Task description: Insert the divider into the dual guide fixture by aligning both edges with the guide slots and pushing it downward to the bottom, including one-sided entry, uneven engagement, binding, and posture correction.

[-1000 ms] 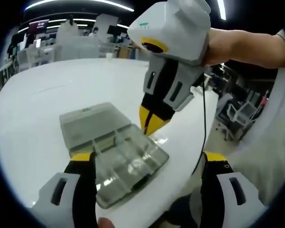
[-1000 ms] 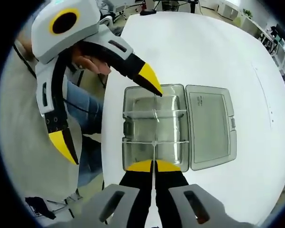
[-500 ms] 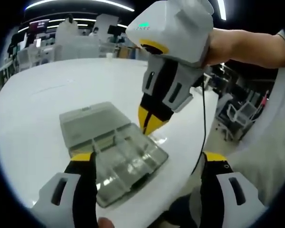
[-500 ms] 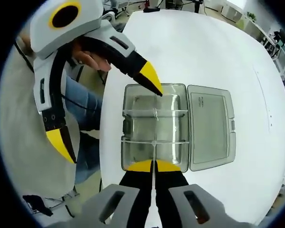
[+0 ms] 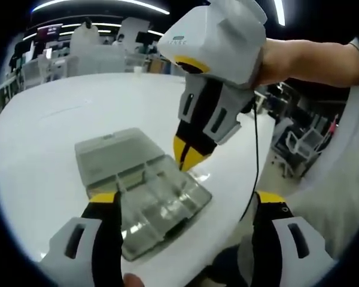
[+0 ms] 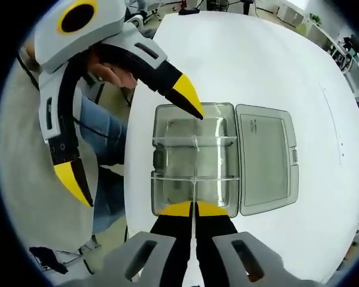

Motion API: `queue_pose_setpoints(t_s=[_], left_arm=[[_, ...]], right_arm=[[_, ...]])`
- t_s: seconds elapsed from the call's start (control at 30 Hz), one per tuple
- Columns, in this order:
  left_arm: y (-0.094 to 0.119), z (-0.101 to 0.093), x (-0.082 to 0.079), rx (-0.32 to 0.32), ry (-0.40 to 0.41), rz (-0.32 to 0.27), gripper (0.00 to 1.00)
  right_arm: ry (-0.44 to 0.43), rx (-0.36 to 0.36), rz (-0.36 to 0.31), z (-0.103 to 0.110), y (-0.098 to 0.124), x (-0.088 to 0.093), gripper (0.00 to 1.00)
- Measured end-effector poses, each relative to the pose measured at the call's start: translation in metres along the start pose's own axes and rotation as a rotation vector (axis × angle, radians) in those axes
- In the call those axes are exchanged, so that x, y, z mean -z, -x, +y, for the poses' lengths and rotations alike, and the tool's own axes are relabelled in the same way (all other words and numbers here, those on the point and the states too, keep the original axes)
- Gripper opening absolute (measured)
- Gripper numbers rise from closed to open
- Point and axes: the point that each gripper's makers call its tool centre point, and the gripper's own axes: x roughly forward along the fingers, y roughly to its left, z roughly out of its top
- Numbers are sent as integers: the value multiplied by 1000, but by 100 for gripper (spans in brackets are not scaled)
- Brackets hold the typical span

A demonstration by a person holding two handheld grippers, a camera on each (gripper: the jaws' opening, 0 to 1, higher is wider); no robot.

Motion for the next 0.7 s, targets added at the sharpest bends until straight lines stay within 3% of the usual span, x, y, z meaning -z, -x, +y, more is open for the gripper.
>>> queue_pose_setpoints(t_s=[0.7], left_arm=[[-1, 2, 1, -2, 3, 5, 88]], right_arm=[[-2, -12, -3, 0, -7, 3, 0]])
